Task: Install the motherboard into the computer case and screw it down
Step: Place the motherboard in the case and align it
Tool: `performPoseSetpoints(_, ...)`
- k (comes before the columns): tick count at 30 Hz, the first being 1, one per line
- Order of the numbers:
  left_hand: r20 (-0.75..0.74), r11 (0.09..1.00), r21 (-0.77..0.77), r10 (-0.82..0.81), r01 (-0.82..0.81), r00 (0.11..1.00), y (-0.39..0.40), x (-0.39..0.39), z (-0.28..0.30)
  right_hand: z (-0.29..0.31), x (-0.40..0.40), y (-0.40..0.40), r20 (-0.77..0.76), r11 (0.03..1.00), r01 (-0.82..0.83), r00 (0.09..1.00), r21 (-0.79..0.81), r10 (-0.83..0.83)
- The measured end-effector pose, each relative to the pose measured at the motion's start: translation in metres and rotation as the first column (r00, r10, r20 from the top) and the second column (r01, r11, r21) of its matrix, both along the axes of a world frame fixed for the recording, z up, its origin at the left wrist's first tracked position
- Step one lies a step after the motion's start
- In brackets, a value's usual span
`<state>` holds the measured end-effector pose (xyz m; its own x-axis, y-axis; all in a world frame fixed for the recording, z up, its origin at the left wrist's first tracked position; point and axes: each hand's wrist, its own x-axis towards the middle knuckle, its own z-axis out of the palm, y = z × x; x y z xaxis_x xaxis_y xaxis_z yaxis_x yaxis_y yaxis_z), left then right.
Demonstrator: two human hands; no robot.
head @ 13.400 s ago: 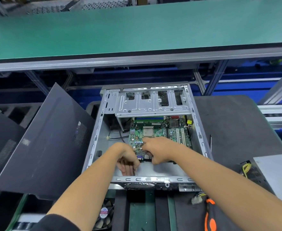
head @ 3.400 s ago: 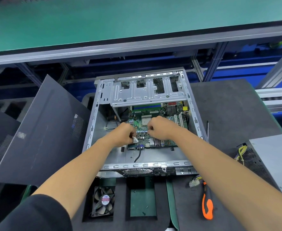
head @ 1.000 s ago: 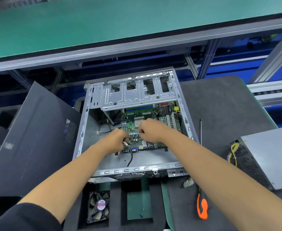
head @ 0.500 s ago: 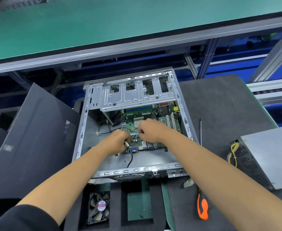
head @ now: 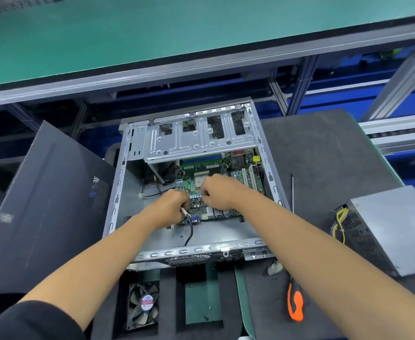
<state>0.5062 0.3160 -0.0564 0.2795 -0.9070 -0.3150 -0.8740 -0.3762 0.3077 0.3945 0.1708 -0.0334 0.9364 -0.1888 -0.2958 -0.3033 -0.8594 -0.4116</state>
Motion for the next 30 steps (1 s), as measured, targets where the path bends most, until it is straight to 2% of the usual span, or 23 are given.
performPoseSetpoints(8, -0.022, 1.000, 0.007, -0.014, 0.014, 1.000, -0.0015, -0.0020, 0.0003, -0.0002, 0.0005, 0.0018, -0.004, 0.999, -0.028, 1.000, -0.020, 0.028)
performPoseSetpoints(14, -0.076, 0.999, -0.004, 0.044, -0.044, 0.996, 0.0022, 0.0033, -0.0037, 0.0004, -0.0018, 0.0016, 0.014, 0.999, -0.030, 0.999, -0.013, 0.030)
performPoseSetpoints(21, -0.013, 0.998, 0.059, -0.012, 0.012, 1.000, -0.0012, -0.0003, -0.0033, 0.0031, -0.0012, 0.0026, -0.021, 0.999, -0.029, 0.999, -0.019, 0.028)
performPoseSetpoints(30, -0.042, 0.997, 0.079, 0.018, -0.015, 0.999, -0.0014, -0.0020, -0.0015, 0.0043, -0.0007, 0.0037, -0.045, 1.000, -0.005, 0.999, -0.015, 0.005)
